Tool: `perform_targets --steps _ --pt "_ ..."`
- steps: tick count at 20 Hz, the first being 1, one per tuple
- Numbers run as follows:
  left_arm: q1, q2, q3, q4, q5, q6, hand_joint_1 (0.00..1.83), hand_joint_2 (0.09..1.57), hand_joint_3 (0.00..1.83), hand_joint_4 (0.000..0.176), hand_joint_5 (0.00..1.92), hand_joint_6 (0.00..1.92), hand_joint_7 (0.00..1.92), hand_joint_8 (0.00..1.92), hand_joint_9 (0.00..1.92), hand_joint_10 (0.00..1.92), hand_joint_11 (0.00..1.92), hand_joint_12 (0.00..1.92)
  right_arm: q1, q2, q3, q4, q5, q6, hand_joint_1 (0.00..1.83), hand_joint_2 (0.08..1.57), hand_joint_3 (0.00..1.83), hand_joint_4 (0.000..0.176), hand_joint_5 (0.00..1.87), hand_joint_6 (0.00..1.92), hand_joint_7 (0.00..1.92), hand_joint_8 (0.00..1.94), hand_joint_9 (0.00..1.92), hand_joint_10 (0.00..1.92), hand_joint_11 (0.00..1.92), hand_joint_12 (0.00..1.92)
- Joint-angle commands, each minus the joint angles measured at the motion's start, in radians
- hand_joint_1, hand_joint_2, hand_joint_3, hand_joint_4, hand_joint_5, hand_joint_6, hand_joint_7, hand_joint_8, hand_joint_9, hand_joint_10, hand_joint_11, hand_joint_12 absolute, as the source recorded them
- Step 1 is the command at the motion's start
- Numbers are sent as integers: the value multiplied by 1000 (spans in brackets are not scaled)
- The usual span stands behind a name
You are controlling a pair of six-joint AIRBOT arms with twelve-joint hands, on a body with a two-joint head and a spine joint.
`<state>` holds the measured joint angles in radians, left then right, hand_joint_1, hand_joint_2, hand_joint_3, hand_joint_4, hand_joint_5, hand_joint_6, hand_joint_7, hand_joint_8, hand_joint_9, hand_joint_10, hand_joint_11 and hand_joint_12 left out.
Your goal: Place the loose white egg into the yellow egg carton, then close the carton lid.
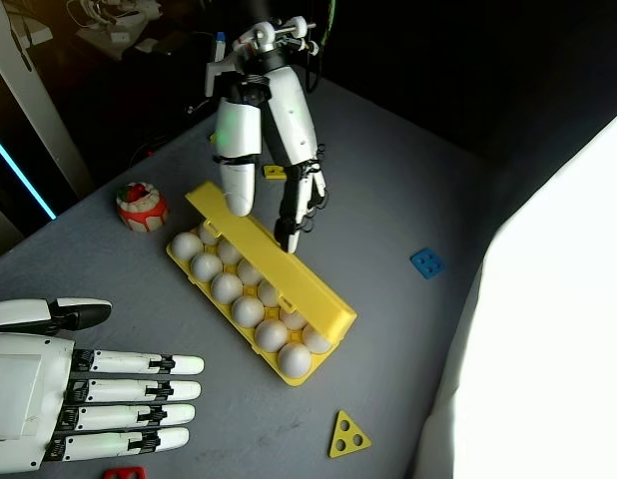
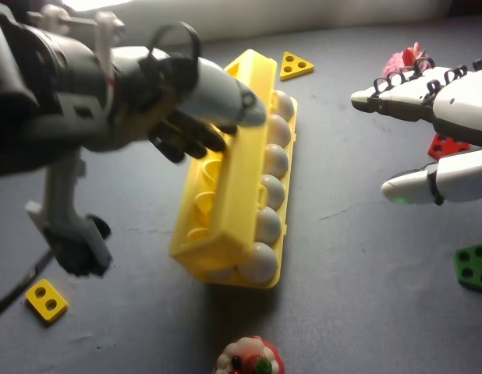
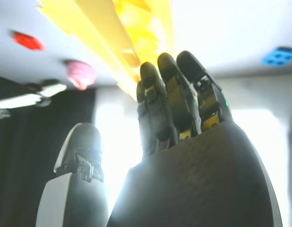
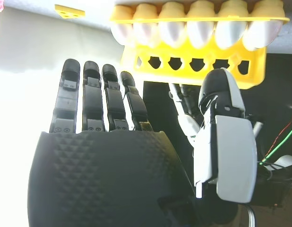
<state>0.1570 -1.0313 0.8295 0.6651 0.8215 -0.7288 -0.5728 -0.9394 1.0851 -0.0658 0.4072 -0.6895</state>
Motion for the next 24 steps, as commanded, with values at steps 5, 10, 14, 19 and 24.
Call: perform_targets --steps 5,10,14,19,24 --pt "48 -15 -52 34 -68 -3 286 1338 3 0 451 1 554 3 388 243 0 1261 3 1 0 9 112 -2 361 1097 3 0 74 2 98 0 104 6 0 105" --pt "108 -50 -64 35 -114 -2 312 1332 0 0 455 1 550 3 391 247 0 1266 3 1 0 9 112 -3 351 1102 3 0 76 0 93 1 97 2 0 150" --pt "121 -62 -63 56 -138 -1 282 1333 0 0 464 4 562 7 401 255 0 1327 3 1 -1 9 113 -4 357 1101 1 0 85 2 101 1 111 5 0 172" --pt "78 -62 -38 60 -137 80 282 1334 1 0 453 3 567 5 403 252 0 1262 2 1 -1 9 113 -5 355 1100 0 0 76 2 98 0 118 6 0 197" --pt "16 -55 -8 64 -137 217 343 1326 0 0 457 5 564 3 390 249 0 1245 1 1 -3 9 113 -9 376 1096 0 0 96 5 112 6 128 8 0 289"
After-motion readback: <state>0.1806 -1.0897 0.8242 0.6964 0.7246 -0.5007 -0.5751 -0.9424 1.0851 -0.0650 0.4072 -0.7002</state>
